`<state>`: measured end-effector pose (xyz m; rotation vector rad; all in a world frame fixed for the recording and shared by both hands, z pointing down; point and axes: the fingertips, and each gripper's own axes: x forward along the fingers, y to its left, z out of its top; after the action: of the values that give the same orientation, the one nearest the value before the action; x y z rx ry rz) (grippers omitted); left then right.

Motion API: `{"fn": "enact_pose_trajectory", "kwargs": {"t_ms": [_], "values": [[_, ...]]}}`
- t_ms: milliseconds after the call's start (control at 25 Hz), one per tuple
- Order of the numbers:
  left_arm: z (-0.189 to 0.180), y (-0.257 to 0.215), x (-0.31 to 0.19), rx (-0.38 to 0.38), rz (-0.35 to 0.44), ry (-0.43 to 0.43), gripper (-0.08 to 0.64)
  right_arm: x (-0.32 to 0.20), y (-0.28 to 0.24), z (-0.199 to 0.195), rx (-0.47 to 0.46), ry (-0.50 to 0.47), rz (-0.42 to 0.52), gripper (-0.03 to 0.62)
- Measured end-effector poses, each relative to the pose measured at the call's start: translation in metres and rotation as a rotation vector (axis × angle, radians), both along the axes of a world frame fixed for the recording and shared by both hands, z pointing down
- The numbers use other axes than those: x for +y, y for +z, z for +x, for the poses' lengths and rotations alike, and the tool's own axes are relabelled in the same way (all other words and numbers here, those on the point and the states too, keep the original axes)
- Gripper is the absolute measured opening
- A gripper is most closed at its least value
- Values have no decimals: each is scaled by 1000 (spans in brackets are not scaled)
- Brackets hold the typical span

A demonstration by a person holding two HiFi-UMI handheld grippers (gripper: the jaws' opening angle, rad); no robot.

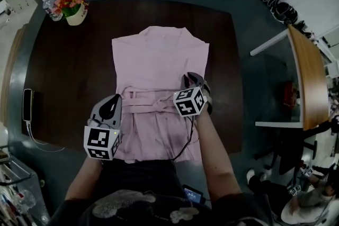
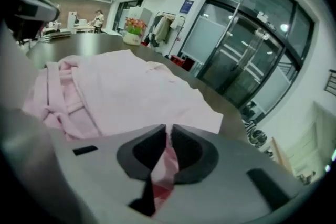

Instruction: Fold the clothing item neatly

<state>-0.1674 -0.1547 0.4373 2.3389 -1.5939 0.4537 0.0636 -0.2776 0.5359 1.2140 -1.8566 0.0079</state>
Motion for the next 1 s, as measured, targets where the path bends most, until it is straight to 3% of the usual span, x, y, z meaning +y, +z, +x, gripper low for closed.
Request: {"fn": "enact_pose_trajectory", "kwargs": {"t_ms": [40,160,280,520,680,760,840,920,1000], "values": [[-2,1,0,-1,-3,-5,9,-5,-6,5,-10,39,35,9],[-8,3,-1,-5,-12,-20,9,-20,-36,25,-63,142,161,9],[-12,4,-3,-10,-18,-36,9,-36,-48,59,-5,230,263,11],[-12,5,-1,-28,-23,-56,9,-28,-19,116,-71,445,189,74],[-17,7,10,-39,-25,-87,9,-10,-31,145,-204,589,272,72],[-19,11,19,-33,-31,-106,9,0,-46,142,-330,565,323,72],[-22,16,29,-27,-42,-115,9,9,-62,115,-440,429,345,71],[-24,19,40,-20,-53,-113,9,12,-62,73,-450,233,301,71],[-25,22,53,-11,-64,-106,9,10,-42,41,-377,110,198,71]]}}
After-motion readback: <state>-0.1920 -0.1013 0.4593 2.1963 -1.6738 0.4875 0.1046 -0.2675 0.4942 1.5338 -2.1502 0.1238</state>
